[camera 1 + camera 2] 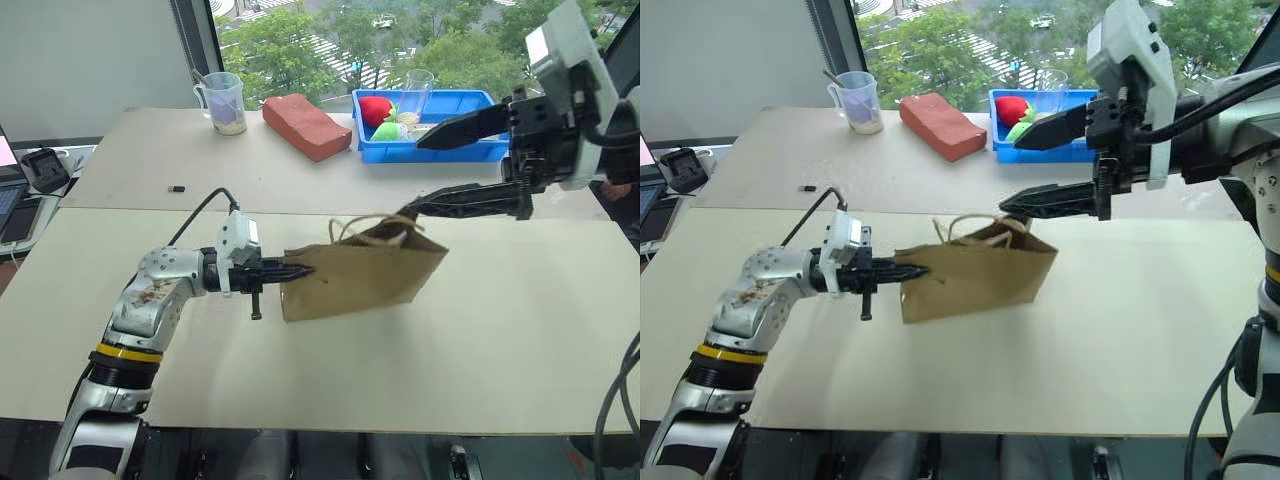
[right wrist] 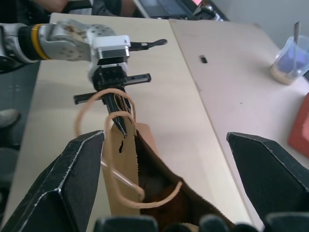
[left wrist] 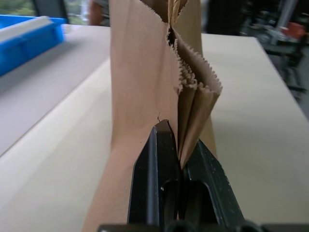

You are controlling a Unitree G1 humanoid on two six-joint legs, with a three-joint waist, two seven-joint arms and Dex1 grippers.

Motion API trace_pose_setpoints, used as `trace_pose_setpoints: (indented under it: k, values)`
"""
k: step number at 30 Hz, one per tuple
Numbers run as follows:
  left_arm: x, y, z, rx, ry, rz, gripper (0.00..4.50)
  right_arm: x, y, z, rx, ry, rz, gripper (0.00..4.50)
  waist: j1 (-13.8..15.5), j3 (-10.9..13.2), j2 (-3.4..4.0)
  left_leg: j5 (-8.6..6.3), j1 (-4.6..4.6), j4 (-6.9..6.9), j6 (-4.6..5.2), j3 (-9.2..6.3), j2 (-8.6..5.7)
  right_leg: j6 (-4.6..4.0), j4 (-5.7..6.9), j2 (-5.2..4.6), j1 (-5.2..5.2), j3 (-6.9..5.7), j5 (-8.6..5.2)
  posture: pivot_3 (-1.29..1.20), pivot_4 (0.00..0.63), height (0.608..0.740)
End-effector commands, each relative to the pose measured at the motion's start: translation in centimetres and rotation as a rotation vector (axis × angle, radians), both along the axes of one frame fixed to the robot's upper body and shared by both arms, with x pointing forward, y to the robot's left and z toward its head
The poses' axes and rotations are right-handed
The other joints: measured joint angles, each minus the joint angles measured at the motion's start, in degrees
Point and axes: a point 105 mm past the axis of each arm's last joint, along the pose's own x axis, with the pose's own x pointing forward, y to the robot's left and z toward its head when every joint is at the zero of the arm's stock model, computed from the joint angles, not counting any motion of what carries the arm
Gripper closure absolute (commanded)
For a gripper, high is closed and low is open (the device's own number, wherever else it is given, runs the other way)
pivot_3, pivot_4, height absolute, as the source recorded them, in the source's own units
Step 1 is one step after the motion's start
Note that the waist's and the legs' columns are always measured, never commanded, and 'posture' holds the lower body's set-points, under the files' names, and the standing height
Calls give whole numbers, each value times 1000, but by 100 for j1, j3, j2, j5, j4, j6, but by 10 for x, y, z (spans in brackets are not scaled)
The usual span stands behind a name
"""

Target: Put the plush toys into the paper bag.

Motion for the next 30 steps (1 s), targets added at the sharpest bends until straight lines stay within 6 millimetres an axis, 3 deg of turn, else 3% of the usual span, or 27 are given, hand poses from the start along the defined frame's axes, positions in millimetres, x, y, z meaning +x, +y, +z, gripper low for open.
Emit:
trace_pose_setpoints:
  k: [1,7,8,10,14,18,23,27,30]
  values:
    - [3,-4,-2,11,-33,-90,4452,-13,2,10,27,26,45,0,1,0,0,0,-1,2,0,0,-1,0,0,-1,0,0,0,0,150,740]
    - [16,-16,-12,4,-44,-155,4452,-10,2,1,-3,36,21,0,7,0,0,0,-6,6,2,1,-3,0,9,0,-2,-1,0,0,150,740]
    - [17,-16,-11,5,-45,-157,4205,-10,2,2,-1,36,19,0,6,0,0,-1,-8,6,2,1,-2,0,11,0,-4,-1,0,0,150,740]
    - [18,-14,-11,11,-42,-157,3610,-11,2,4,-1,34,16,0,6,0,0,-1,-11,6,2,-1,0,1,16,1,-5,-1,0,0,150,740]
    - [17,-1,-2,31,-52,-127,1876,-5,0,4,-6,10,-1,0,-13,0,0,-2,-13,5,4,-1,1,1,17,2,-7,-1,0,0,150,740]
    - [15,22,28,75,-91,-28,31,6,-10,4,-7,-37,-52,0,-47,0,0,-2,-17,5,4,-3,6,1,17,4,-9,-1,0,0,150,740]
    - [22,60,75,193,-187,252,31,14,-33,-8,-45,-71,-128,0,-56,0,0,-2,-20,2,4,-11,10,2,16,7,-9,-12,0,0,150,740]
    - [19,82,91,259,-226,376,31,17,-48,-23,-53,-56,-184,0,-59,1,2,-2,-20,2,5,-7,7,2,15,3,-9,-13,-1,0,150,740]
    - [18,87,93,270,-200,420,31,17,-52,-29,-44,-50,-208,0,-62,1,2,-2,-20,3,4,-7,8,2,17,5,-8,-14,-1,0,150,740]
